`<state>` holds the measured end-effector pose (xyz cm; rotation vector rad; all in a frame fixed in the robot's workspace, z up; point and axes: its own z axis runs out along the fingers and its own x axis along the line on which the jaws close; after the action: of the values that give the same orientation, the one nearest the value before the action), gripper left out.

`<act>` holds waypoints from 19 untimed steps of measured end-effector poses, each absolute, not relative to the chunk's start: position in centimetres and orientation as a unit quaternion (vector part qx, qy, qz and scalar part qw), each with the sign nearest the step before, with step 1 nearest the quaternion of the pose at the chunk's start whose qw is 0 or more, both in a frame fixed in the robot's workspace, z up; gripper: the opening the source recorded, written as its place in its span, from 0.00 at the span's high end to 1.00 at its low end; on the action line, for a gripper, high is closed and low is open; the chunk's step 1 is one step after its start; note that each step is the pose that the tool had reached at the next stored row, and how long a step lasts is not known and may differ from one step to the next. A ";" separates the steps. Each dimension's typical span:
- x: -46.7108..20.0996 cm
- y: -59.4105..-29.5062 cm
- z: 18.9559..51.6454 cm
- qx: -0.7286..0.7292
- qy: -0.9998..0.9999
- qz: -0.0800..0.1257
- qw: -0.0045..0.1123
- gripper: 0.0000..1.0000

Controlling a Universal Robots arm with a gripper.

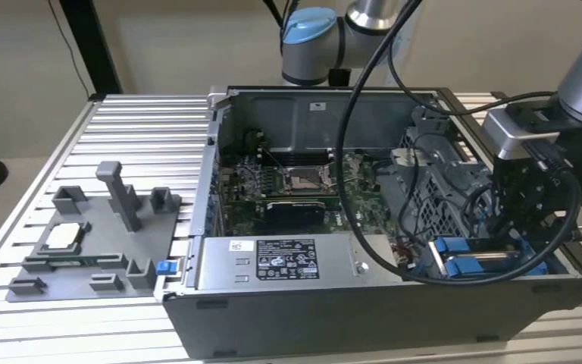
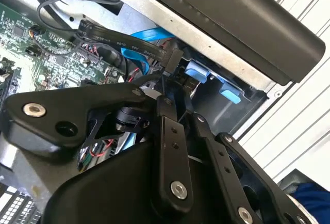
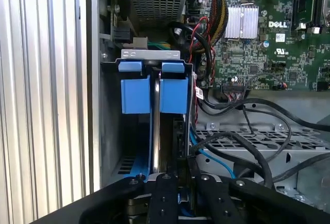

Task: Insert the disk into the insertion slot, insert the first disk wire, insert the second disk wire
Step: 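Insert the first disk wire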

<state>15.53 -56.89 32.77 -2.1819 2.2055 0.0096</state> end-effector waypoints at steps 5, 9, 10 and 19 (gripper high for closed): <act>15.5 -56.9 32.6 -0.703 0.711 0.004 0.020 0.00; 15.5 -56.9 32.7 -0.703 0.711 0.004 0.019 0.00; 15.5 -56.9 32.7 -0.703 0.711 0.004 0.019 0.00; 15.5 -56.9 35.8 -0.703 0.711 0.004 0.019 0.00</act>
<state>15.54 -56.90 35.83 -2.1827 2.2065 0.0125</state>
